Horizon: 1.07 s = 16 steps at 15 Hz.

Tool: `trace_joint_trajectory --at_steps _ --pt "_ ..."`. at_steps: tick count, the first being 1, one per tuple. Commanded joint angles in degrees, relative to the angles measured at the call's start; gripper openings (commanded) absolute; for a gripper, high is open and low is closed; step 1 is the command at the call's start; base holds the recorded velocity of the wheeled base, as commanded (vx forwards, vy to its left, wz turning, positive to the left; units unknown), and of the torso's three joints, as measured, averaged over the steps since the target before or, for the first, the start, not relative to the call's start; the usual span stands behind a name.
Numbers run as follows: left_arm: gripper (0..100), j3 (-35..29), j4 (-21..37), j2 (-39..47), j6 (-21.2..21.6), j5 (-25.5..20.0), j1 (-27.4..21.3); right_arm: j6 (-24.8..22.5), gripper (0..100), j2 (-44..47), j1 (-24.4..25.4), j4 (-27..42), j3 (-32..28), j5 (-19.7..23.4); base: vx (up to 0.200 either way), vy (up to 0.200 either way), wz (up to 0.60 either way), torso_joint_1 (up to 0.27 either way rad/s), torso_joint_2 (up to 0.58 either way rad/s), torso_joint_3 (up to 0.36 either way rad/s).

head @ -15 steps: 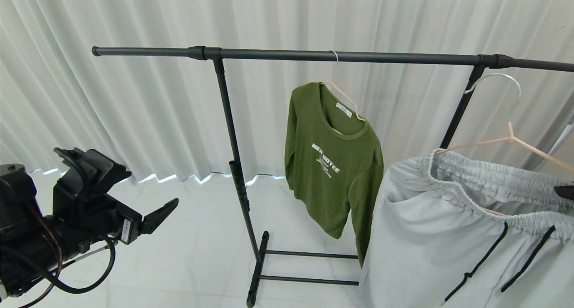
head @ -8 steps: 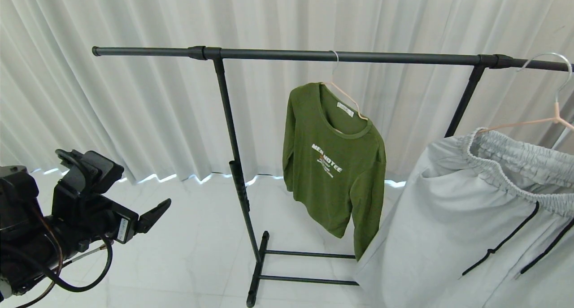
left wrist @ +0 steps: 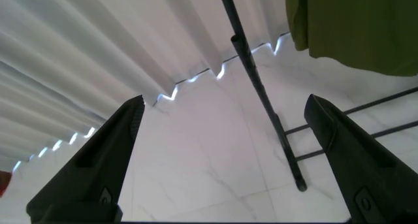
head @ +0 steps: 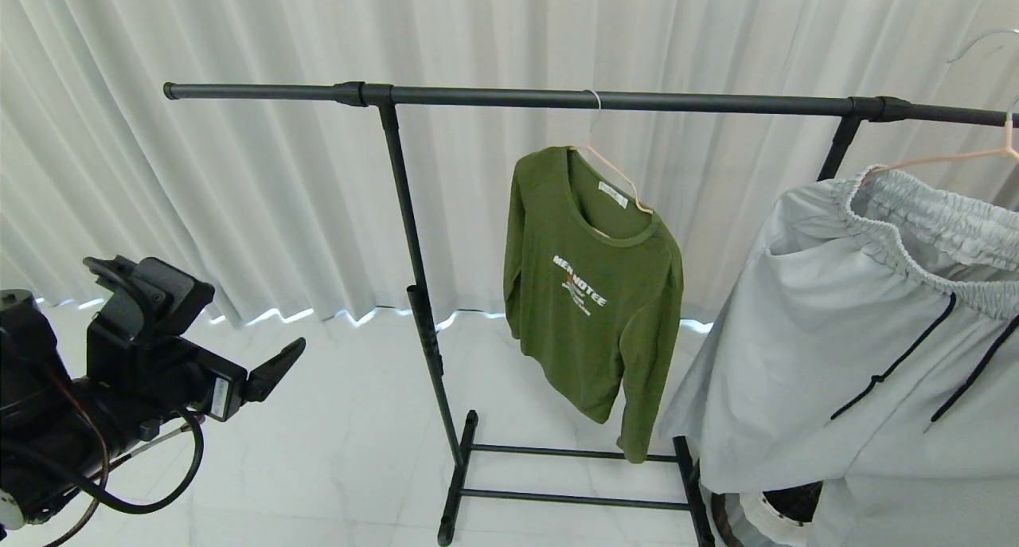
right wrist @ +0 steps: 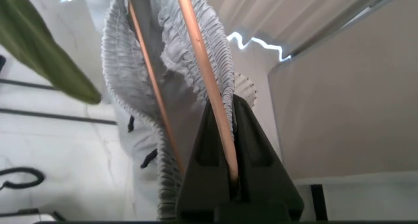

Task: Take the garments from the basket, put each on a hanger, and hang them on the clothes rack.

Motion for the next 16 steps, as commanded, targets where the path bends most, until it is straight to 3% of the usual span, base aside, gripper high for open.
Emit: trace_joint_trajectory --at_steps 1,13,16 --pt "100 0.0 0.0 -0.6 -0.7 0.6 -1.7 0.0 0 1.2 0.1 -0.1 -0.2 0.0 0.2 0.0 0.0 -0.002 0.02 0.002" --pt "100 1.2 0.0 -0.6 -0.7 1.6 -3.5 2.0 0 4.3 0.1 -0.3 0.5 0.0 0.2 0.0 0.0 0.003 0.0 0.002" --pt "100 1.6 0.0 -1.5 -0.8 1.6 -3.6 3.4 0 7.2 0.1 -1.8 0.6 -0.1 0.0 0.0 0.0 0.0 0.0 0.0"
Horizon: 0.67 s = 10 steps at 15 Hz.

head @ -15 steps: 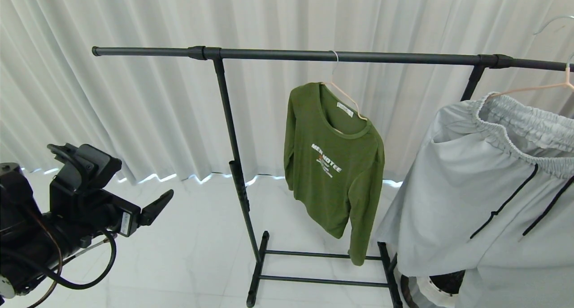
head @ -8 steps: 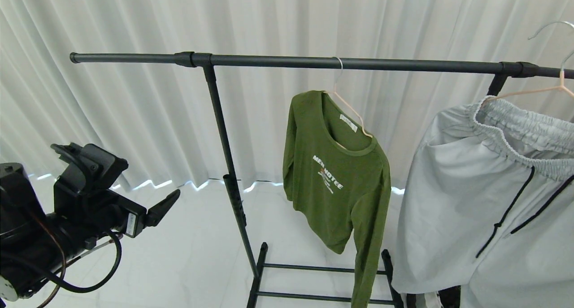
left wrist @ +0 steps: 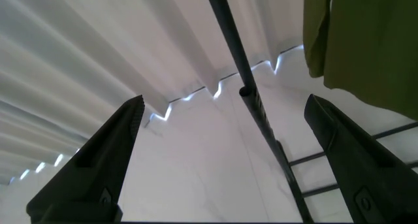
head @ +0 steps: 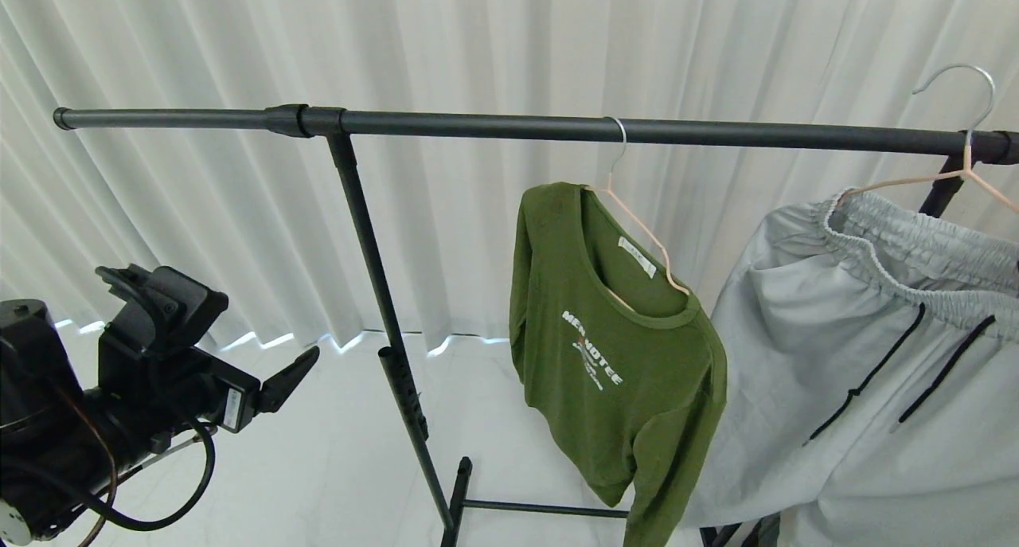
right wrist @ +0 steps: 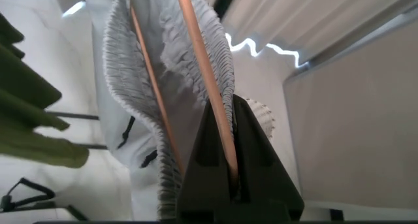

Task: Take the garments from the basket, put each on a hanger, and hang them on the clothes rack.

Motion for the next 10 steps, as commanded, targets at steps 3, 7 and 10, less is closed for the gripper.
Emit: trace_joint_trajectory --at_steps 3,7,10 --pt "100 0.0 -0.1 -0.9 0.2 0.0 -0.1 0.5 0 7.2 -0.1 -5.2 0.0 -0.1 0.0 0.0 0.0 0.0 0.0 0.0" --pt "100 0.3 -0.1 -1.8 0.6 0.1 -2.4 0.5 0 11.2 -0.1 -7.9 0.1 -0.3 0.0 0.0 0.0 0.0 0.0 0.0" --pt "100 0.3 -0.1 -1.6 0.7 0.3 -3.7 1.0 0 12.3 -0.1 -8.0 1.0 -0.3 0.0 0.0 0.0 0.0 0.0 0.0"
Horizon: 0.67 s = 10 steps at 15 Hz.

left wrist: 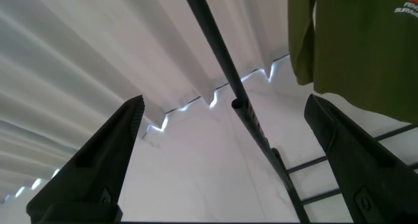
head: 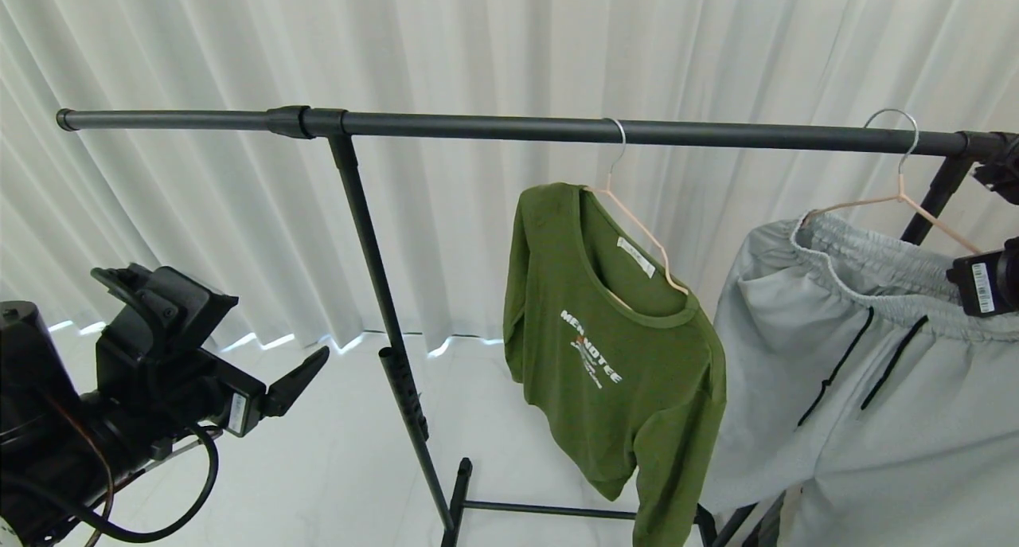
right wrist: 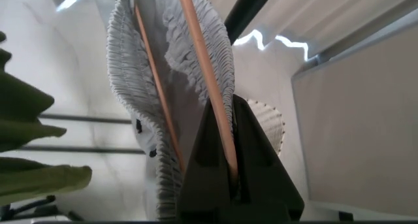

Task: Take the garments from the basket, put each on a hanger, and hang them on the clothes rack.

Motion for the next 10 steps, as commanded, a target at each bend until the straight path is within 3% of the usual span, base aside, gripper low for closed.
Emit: trace_joint_trajectory --at_steps 1,9,10 --pt "100 0.0 0.0 0.0 0.0 0.7 -0.6 0.0 0 1.2 0.0 0.0 0.5 0.0 0.0 0.0 0.0 0.0 0.0 0.0" --pt "100 0.3 0.0 -0.2 -0.6 2.5 -1.0 0.2 0 0.9 2.1 0.2 1.1 0.0 0.0 0.0 0.0 0.0 0.0 0.0" --pt "100 0.4 0.0 -0.2 -0.8 3.6 -1.0 0.6 100 0.7 2.2 -0.1 1.3 0.0 0.0 0.0 0.0 0.0 0.0 0.0"
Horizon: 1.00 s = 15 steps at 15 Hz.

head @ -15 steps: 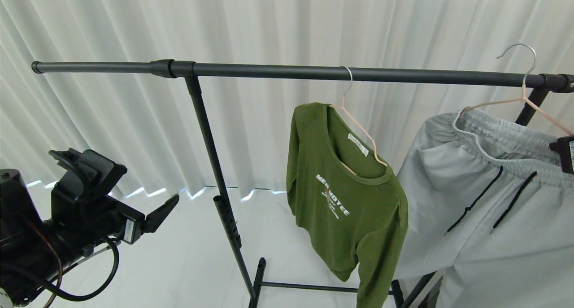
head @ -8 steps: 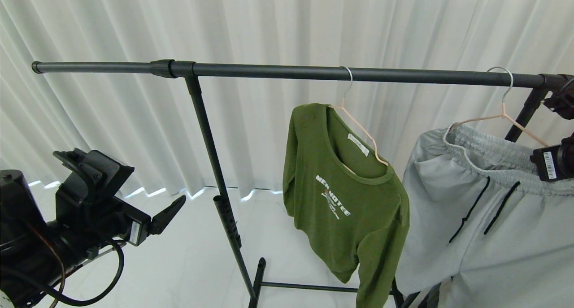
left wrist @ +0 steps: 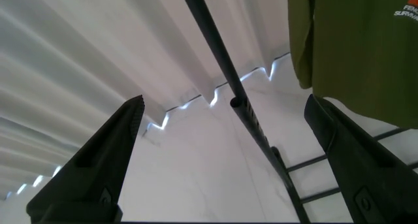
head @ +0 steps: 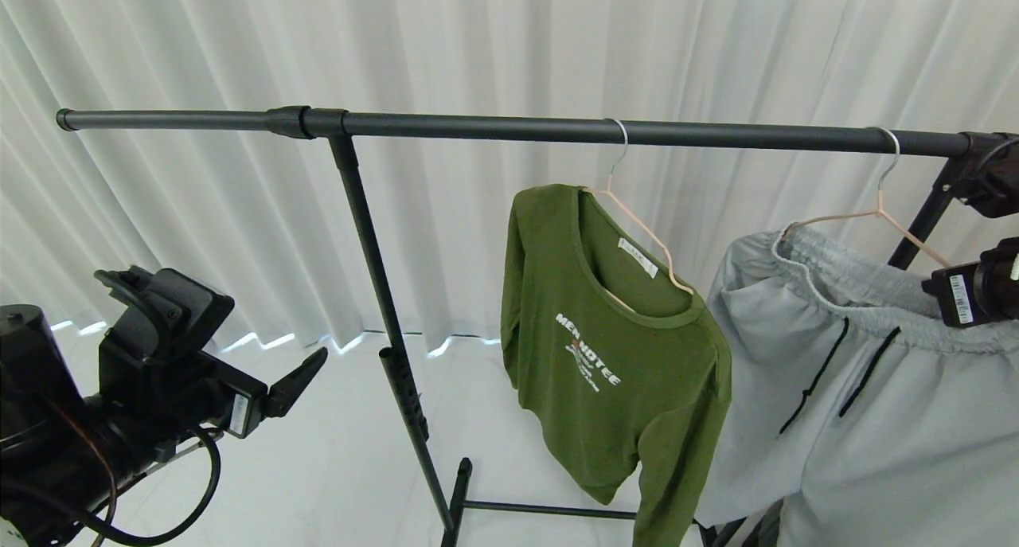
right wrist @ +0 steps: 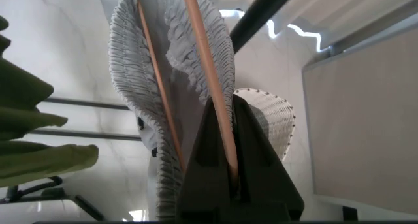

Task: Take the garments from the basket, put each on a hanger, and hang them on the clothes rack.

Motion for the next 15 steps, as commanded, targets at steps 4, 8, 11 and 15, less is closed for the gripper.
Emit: trace_joint_trajectory --at_steps 4,8,11,15 --pt "100 -1.0 -0.1 -0.3 0.0 0.9 0.3 0.7 100 -6.2 0.7 -3.7 4.4 -0.1 0.0 0.0 0.0 0.0 0.0 0.0" --pt "100 -0.9 -0.1 -1.1 -0.1 3.0 1.5 0.8 100 -17.9 0.6 -6.5 10.3 1.3 0.0 0.0 0.0 0.0 0.0 0.0" --pt "100 -0.5 -0.1 -2.4 -0.1 3.3 2.4 0.8 100 -22.7 0.4 -6.6 10.4 1.4 0.0 0.0 0.0 0.0 0.0 0.0" --pt "100 1.1 0.0 -5.1 0.0 3.3 5.0 1.6 100 -27.5 0.4 -6.6 11.0 1.4 -0.15 0.0 0.0 0.003 0.0 0.002"
